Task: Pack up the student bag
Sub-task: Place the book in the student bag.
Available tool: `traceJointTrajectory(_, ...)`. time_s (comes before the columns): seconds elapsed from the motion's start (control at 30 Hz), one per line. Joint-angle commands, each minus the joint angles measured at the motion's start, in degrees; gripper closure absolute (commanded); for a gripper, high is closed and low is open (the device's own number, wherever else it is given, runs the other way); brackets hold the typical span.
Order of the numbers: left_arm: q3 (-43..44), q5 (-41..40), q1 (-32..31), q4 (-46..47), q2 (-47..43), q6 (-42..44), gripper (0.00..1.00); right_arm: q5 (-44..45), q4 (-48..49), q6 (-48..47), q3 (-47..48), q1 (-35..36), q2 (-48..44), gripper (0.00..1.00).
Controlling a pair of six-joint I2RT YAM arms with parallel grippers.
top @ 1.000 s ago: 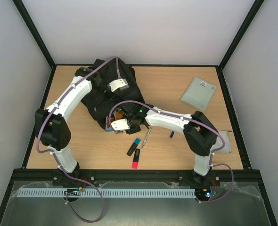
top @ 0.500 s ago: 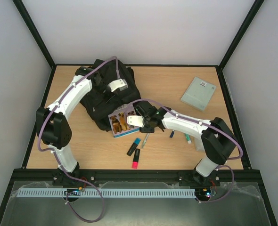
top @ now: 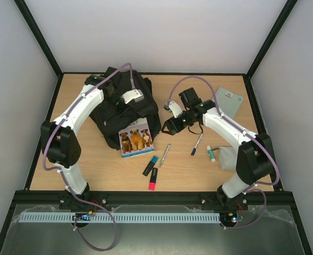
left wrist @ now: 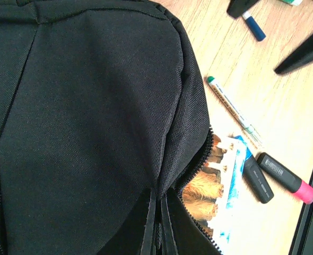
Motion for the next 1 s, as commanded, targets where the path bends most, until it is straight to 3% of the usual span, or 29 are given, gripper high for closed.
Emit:
traceJointTrajectory(0.0,1.05,3.49,0.04,1.25,-0.19,-2.86,0.97,-16.94,-4.67,11.99,-1.49,-0.43,3.73,0.27)
traceJointTrajectory(0.13,0.51,2.95,0.04,2.96,-0.31,-5.33,0.97,-25.8,-1.79,17.47,-4.66,-0.87,6.37,0.17)
traceJointTrajectory(0.23,0.4,3.08,0.04,3.03,-0.68,-5.91,0.97,-28.09,-0.05,19.95,-7.06,-0.87,8.29,0.15)
traceJointTrajectory(0.47,-0.93,3.91,0.01,3.31,-2.55,-7.0,0.97,-34.11,5.27,23.93,-9.81,-0.87,14.38,0.16)
traceJointTrajectory(0.87,-2.0,3.74,-0.01,3.65,-3.67,-6.93,0.97,-40.76,9.71,28.29,-5.72,2.37,24.4,0.2)
traceJointTrajectory(0.97,-1.82,3.83,0.04,3.66,-3.41,-7.09,0.97,-43.69,9.02,27.25,-3.88,3.39,26.64,0.25)
